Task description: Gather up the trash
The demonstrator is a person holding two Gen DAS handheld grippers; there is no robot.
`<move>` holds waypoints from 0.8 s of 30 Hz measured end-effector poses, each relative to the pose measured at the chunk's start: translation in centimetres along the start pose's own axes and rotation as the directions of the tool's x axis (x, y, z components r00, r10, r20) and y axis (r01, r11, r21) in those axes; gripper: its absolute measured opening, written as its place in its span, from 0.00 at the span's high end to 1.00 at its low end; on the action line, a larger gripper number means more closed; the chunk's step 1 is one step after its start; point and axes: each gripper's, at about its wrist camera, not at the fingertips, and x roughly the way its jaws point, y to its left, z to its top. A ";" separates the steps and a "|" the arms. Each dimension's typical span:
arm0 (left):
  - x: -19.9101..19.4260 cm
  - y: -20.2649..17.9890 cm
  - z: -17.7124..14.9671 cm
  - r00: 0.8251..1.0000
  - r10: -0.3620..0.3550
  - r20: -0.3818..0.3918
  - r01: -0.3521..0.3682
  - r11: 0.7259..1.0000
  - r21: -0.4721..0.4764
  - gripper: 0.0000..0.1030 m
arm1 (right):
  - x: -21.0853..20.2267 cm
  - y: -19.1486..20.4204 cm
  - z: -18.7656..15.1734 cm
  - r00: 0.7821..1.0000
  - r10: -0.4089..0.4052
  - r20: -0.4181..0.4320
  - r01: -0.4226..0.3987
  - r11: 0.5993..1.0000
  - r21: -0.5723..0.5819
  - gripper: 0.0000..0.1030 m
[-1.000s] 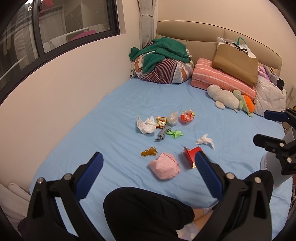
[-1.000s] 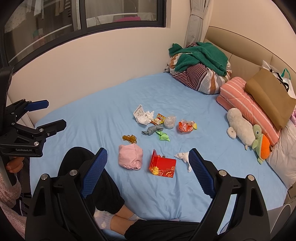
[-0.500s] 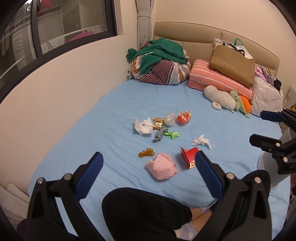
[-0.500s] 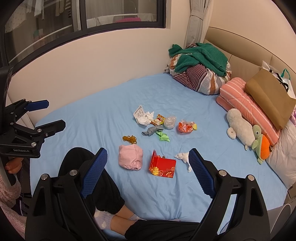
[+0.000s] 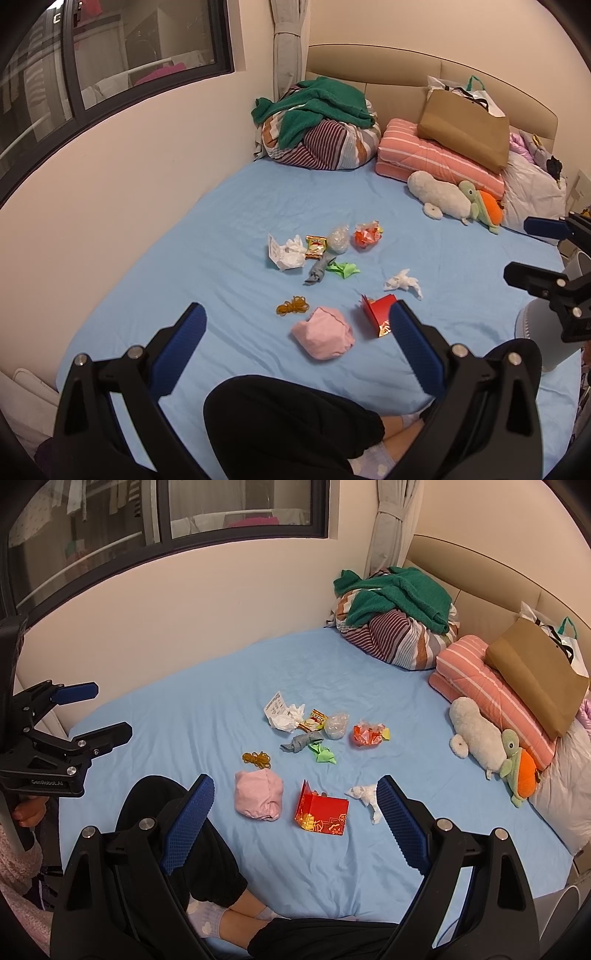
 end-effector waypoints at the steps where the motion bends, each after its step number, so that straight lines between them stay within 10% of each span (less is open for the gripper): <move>1: 0.0 0.0 0.0 1.000 0.001 -0.001 -0.001 1.000 -0.001 0.04 | 0.0 0.0 0.0 1.000 -0.001 0.000 0.001 1.000 0.000 0.16; 24: -1.0 -0.1 -0.1 0.997 -0.053 0.062 0.053 0.999 0.005 0.04 | -0.8 -0.3 0.2 1.000 -0.002 0.009 0.002 1.000 0.007 0.16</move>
